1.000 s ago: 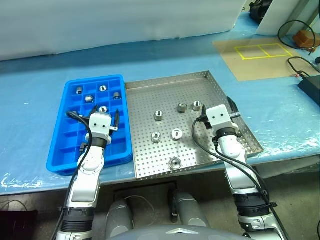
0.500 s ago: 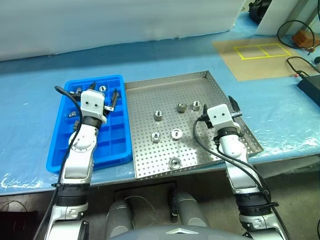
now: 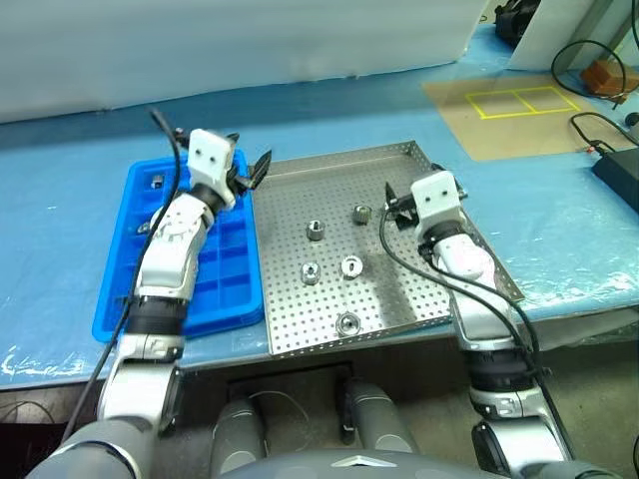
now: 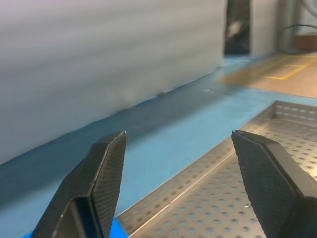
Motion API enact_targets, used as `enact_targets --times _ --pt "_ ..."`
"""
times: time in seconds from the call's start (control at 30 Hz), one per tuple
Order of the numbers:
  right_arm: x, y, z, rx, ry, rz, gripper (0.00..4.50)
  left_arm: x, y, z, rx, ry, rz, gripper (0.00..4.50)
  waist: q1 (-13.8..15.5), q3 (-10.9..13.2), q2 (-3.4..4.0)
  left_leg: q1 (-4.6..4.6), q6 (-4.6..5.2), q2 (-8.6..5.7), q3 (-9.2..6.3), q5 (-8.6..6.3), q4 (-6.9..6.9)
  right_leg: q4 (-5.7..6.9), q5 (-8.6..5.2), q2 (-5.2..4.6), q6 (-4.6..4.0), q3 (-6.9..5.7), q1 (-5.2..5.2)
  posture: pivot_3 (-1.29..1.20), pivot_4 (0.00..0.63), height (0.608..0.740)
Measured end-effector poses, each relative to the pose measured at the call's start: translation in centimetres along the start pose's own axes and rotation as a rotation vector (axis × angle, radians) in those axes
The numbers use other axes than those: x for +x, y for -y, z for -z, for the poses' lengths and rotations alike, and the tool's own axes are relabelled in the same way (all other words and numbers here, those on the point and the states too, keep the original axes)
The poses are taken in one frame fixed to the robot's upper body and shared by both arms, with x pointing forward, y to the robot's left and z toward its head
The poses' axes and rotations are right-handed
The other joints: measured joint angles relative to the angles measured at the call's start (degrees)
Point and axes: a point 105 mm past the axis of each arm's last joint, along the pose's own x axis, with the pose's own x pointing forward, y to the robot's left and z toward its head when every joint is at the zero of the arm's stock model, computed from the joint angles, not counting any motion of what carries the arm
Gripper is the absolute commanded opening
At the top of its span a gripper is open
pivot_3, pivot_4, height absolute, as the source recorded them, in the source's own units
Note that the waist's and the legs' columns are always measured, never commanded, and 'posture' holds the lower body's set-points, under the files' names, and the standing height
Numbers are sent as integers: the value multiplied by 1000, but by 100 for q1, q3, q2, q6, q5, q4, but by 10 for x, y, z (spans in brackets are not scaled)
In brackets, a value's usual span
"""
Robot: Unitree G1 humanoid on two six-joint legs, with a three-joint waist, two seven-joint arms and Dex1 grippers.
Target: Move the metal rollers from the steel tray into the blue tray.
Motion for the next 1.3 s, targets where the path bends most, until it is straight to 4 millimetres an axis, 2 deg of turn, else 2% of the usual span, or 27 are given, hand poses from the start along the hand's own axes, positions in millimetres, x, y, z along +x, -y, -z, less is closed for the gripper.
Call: enact_targets --times 0.1,0.17,0.27,0.43,0.5,0.67,0.97,1.13,1.23,1.3 --pt "12 -6 -5 69 -4 -140 4272 21 32 14 2 -85 227 3577 19 0 0 -6 27 -3 4 7 1 -7 1 -6 -2 3 0 -431 150 740" --pt "16 -7 -13 85 19 -195 4272 28 51 26 -3 -135 357 3577 19 0 0 -8 31 -3 7 5 1 -10 1 -5 -2 3 0 -449 150 740" --pt "16 -6 -18 97 36 -223 4272 26 66 43 17 -216 496 3577 6 0 0 -4 34 0 10 4 -5 -12 -1 -2 -5 3 -1 -473 150 740" --pt "5 -11 -16 120 37 -219 4272 9 77 89 90 -412 637 3577 -9 0 0 0 33 0 12 5 -3 -11 -1 -1 -6 3 1 -525 150 740" --pt "-1 -14 -11 132 21 -212 4272 3 80 98 111 -448 678 3577 -14 1 -1 -1 32 0 12 4 -1 -12 0 -4 -6 3 1 -530 150 740" --pt "-10 -14 -3 136 -6 -174 4272 5 79 102 117 -464 665 3577 -53 1 0 8 27 1 14 3 0 -11 1 -2 -8 4 7 -572 150 740" --pt "-14 -8 4 126 -37 -106 4272 22 85 107 152 -449 558 3577 -177 0 -1 10 27 -10 10 -3 6 -28 1 -10 -7 2 27 -591 150 740" --pt "-17 -9 5 127 -39 -94 4272 22 86 109 131 -459 546 3577 -184 -1 -2 13 23 -10 8 -5 7 -28 0 -10 -5 0 31 -591 150 740" --pt "-17 -12 4 128 -41 -101 4313 21 87 110 125 -460 559 2965 -192 -1 -3 13 23 -10 7 -5 7 -31 -1 -10 -4 0 32 -585 150 740" --pt "-18 -14 5 129 -47 -106 4313 18 90 110 120 -459 587 2305 -207 -1 -3 12 23 -9 7 -6 6 -32 -1 -9 -4 -1 32 -580 150 740"
